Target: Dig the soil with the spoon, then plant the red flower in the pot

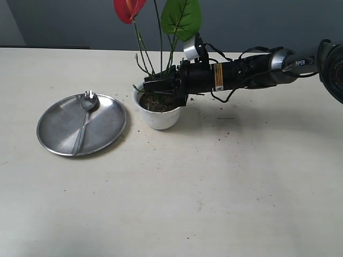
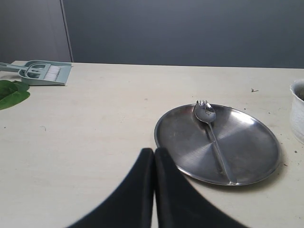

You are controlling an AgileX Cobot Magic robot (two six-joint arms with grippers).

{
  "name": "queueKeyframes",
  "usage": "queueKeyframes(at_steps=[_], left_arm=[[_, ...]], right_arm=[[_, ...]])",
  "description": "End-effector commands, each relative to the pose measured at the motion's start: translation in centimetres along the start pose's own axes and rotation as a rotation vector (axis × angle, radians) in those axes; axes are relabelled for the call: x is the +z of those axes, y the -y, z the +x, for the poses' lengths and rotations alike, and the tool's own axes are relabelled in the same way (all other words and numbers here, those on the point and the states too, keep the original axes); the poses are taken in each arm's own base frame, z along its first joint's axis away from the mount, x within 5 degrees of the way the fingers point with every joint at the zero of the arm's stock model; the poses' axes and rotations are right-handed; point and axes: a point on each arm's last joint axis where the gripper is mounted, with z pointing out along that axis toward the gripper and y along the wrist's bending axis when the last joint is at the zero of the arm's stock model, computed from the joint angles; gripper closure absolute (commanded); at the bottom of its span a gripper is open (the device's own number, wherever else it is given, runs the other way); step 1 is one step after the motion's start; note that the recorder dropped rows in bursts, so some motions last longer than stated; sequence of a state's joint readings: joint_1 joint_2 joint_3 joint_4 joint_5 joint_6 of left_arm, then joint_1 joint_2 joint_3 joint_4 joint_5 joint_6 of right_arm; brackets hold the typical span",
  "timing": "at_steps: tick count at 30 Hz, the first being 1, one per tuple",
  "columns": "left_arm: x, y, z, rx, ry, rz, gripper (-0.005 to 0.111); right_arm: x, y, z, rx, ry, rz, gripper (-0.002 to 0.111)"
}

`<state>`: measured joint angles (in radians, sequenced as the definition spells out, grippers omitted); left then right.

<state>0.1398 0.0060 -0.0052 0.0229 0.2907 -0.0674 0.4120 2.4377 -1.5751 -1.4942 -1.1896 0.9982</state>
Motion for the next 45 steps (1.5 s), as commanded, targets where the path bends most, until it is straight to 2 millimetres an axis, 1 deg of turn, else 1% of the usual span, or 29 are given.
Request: queueKeyframes(at_steps=[1, 27, 33, 35, 36, 38, 45], left_arm=[[0.00, 0.02, 0.09, -0.004, 0.006, 0.003, 0.106], [0.00, 0.02, 0.09, -0.004, 0.006, 0.003, 0.106], [0.00, 0.02, 0.09, -0.004, 0.006, 0.003, 0.106], [0.00, 0.02, 0.09, -0.004, 0.006, 0.003, 0.106], [0.00, 0.02, 0.09, -0.004, 0.006, 0.003, 0.106], [0.00, 0.02, 0.09, -0.004, 0.006, 0.003, 0.106], [0.00, 0.02, 0.09, -0.004, 0.006, 0.003, 0.106]], right_arm=[[-0.05, 0.14, 5.19, 0.010, -0.267, 0.029, 0.094], [-0.03, 0.25, 5.09, -0.001, -0.255, 0.040, 0.094], [-0.04, 0.47, 5.09, 0.004, -0.255, 0.065, 0.094], [-0.03, 0.58, 4.99, 0.012, -0.244, 0.078, 0.090], [-0.03, 0.61, 5.01, 0.012, -0.246, 0.082, 0.084], [-0.04, 0.59, 5.04, 0.010, -0.249, 0.079, 0.076], [-0.02, 0.66, 4.94, 0.017, -0.238, 0.088, 0.077]])
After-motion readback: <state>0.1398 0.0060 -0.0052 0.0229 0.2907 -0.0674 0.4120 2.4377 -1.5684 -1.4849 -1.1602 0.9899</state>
